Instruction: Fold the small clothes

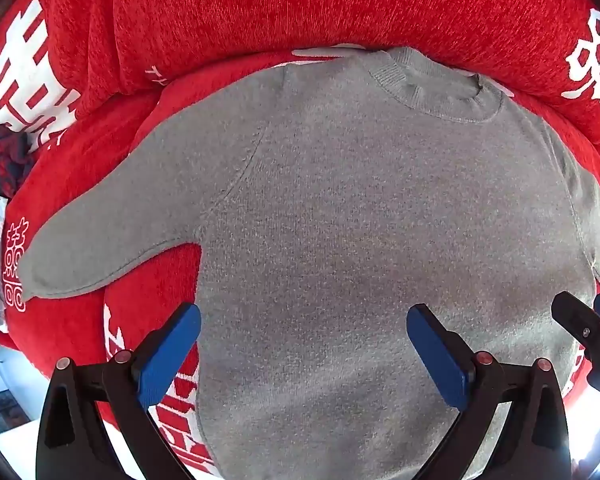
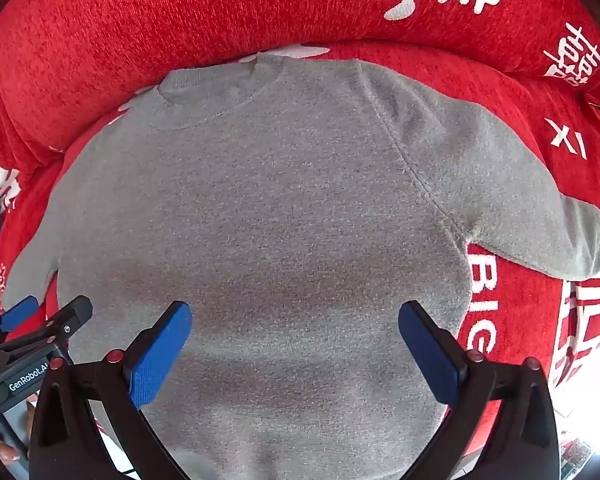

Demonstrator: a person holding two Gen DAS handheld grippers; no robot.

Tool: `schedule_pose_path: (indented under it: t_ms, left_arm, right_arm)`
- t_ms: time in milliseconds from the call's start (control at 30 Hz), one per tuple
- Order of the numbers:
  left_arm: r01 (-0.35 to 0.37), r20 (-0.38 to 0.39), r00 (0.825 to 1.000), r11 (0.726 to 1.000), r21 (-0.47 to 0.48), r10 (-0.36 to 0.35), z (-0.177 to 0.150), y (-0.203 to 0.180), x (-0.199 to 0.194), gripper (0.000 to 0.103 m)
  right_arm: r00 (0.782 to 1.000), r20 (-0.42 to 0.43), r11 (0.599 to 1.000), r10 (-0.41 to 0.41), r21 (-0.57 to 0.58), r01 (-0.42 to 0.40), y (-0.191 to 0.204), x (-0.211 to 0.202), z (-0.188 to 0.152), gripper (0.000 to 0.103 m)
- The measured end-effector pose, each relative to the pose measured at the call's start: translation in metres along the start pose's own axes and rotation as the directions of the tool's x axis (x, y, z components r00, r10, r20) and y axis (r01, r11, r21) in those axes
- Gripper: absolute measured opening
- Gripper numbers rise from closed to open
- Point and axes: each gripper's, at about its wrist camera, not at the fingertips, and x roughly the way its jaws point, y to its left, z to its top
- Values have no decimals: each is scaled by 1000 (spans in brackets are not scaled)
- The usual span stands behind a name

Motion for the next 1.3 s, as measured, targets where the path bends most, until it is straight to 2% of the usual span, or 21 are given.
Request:
schedule_pose_path:
  t_ms: [1300]
  left_arm:
    - [-12,-42,999,1000,-8,12,-7,9,10,103]
  right_arm:
    - [1000,2,1000,24,-19,-24,0,8,-5,103]
